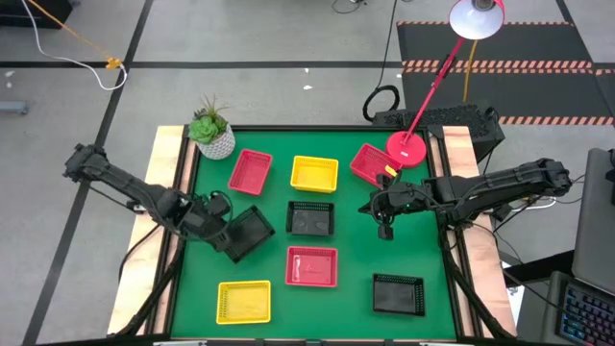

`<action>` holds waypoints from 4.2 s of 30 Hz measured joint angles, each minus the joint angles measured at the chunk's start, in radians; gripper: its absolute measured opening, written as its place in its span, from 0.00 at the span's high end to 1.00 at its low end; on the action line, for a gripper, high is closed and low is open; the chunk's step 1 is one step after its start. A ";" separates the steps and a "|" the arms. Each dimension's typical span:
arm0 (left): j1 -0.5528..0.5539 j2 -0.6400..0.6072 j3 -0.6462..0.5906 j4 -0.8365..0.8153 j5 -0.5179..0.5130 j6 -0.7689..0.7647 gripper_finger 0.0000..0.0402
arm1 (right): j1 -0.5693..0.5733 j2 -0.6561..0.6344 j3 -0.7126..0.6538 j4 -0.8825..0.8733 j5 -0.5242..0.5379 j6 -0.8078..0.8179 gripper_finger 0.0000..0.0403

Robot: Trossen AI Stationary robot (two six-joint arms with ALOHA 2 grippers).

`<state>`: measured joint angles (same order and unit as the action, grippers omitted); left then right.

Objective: Stack baskets by color
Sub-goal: Stack the top left black basket on the top right black basket

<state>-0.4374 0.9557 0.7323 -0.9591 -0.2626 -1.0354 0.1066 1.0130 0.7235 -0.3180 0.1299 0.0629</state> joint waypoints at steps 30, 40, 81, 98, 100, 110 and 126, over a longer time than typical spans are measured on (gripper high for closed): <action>0.476 0.197 0.597 -0.057 0.232 0.915 0.97 | 0.000 0.000 0.000 0.003 0.000 0.000 1.00; 0.518 0.360 0.807 -0.171 0.249 1.059 0.97 | 0.000 0.000 0.000 0.003 0.000 -0.001 1.00; 0.527 0.811 0.927 -0.016 0.404 1.260 0.98 | 0.000 -0.114 0.000 -0.122 0.003 0.023 1.00; 0.553 0.889 0.899 0.020 0.407 1.263 0.96 | 0.001 -0.124 0.000 -0.121 0.001 0.023 1.00; 0.564 0.889 0.882 0.028 0.405 1.262 0.94 | 0.001 -0.124 0.000 -0.121 0.000 0.023 1.00; 0.583 0.893 0.826 0.079 0.469 1.267 0.96 | 0.001 -0.124 0.000 -0.121 0.000 0.023 1.00; 0.601 0.893 0.811 0.091 0.473 1.292 0.93 | 0.001 -0.124 0.000 -0.121 0.000 0.022 1.00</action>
<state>0.1632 1.8484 1.5436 -0.8686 0.2100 0.2569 0.1078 0.8890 0.7235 -0.4385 0.1303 0.0854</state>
